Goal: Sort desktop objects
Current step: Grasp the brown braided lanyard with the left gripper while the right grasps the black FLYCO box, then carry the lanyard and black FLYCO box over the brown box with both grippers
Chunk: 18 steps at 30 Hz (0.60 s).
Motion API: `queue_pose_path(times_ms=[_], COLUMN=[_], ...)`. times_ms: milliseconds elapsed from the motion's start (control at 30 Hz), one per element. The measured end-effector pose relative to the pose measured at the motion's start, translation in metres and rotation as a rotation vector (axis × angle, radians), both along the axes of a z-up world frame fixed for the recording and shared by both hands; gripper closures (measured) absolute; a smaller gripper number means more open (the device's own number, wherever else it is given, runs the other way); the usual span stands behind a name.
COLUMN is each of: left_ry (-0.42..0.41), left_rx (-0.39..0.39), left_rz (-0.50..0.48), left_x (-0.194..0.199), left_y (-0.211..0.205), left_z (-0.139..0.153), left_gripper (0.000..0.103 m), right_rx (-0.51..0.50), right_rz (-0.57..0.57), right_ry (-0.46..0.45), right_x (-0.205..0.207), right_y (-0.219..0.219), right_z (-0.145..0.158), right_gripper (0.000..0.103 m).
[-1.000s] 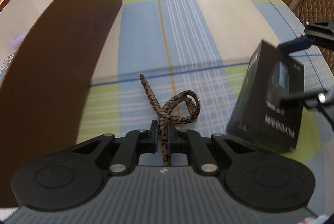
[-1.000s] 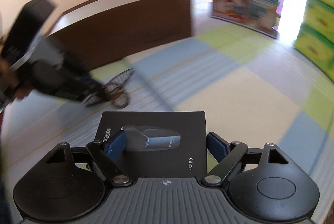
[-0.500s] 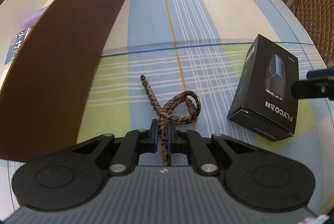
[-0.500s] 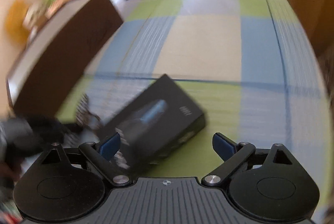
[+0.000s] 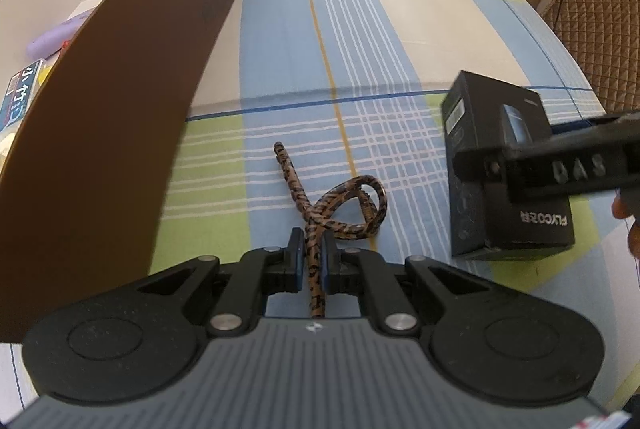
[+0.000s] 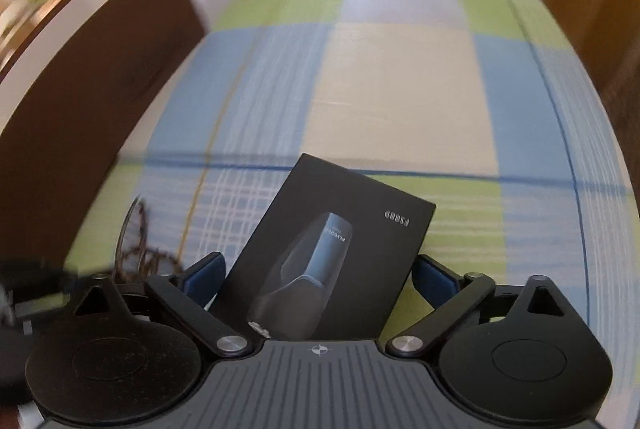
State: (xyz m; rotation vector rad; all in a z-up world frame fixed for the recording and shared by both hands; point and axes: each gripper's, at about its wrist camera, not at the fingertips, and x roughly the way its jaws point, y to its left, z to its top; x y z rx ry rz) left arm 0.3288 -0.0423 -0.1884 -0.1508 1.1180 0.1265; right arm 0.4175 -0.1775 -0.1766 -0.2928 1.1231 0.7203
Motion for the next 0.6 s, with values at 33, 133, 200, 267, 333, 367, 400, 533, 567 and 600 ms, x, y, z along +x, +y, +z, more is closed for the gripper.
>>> queue_pose_path(times_ms=[33, 133, 200, 267, 333, 367, 400, 533, 567, 600], left_ry=[-0.001, -0.005, -0.008, -0.010, -0.013, -0.018, -0.021, -0.027, -0.027, -0.028], left_rx=[-0.006, -0.020, -0.027, -0.035, -0.042, -0.044, -0.048, -0.064, -0.070, -0.072], left_rz=[-0.002, -0.014, -0.025, -0.035, -0.035, -0.039, -0.044, -0.067, -0.060, -0.045], left_x=[0.000, -0.001, -0.002, -0.001, 0.001, 0.001, 0.003, 0.007, 0.009, 0.011], left_y=[0.001, 0.005, 0.006, 0.007, 0.007, 0.006, 0.005, -0.005, -0.006, -0.007], left_z=[0.000, 0.000, -0.001, -0.001, -0.001, 0.000, 0.000, -0.001, -0.001, -0.002], left_gripper=[0.097, 0.097, 0.097, 0.095, 0.089, 0.076, 0.062, 0.049, 0.045, 0.044], right_rx=[0.004, 0.007, 0.009, 0.008, 0.009, 0.011, 0.013, 0.008, 0.007, 0.005], right_rz=[0.059, 0.182, 0.198, 0.184, 0.145, 0.127, 0.107, 0.069, 0.065, 0.062], right_ry=[-0.007, -0.019, -0.012, -0.014, -0.014, -0.016, -0.017, -0.020, -0.023, -0.025], right_x=[-0.004, -0.010, -0.010, -0.012, -0.013, -0.014, -0.015, -0.026, -0.026, -0.027], right_y=[-0.005, -0.023, -0.038, -0.050, -0.059, -0.062, -0.062, -0.066, -0.067, -0.066], right_z=[0.000, 0.001, 0.001, 0.002, 0.002, 0.002, 0.002, 0.007, 0.008, 0.007], right_gripper=[0.010, 0.011, 0.011, 0.011, 0.011, 0.011, 0.011, 0.011, 0.011, 0.011])
